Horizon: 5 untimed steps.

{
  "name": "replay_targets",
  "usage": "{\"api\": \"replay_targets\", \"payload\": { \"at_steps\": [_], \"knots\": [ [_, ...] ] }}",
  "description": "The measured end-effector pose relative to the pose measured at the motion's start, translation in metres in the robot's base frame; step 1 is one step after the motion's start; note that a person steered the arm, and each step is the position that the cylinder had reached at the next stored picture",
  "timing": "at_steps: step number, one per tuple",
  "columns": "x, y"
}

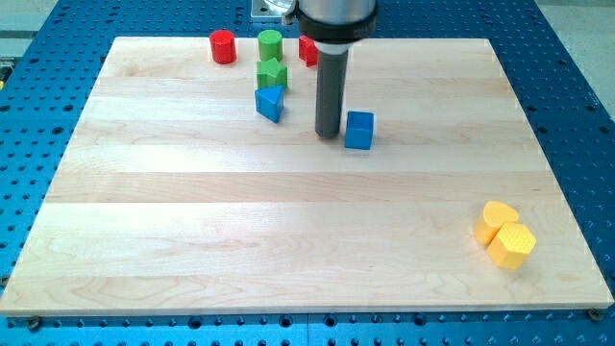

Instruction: Move the blue cube top left side of the yellow heart

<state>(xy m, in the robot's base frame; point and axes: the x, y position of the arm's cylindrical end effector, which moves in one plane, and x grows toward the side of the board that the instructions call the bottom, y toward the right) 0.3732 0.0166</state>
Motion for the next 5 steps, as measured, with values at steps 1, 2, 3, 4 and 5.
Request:
{"api": "replay_targets", "payload": {
  "at_steps": [1,2,3,4,5],
  "knots": [
    [-0.005,0.03],
    [0.046,0.082],
    [0.083,0.083],
    [0.065,0.059],
    [0.085,0.124]
  ]
}}
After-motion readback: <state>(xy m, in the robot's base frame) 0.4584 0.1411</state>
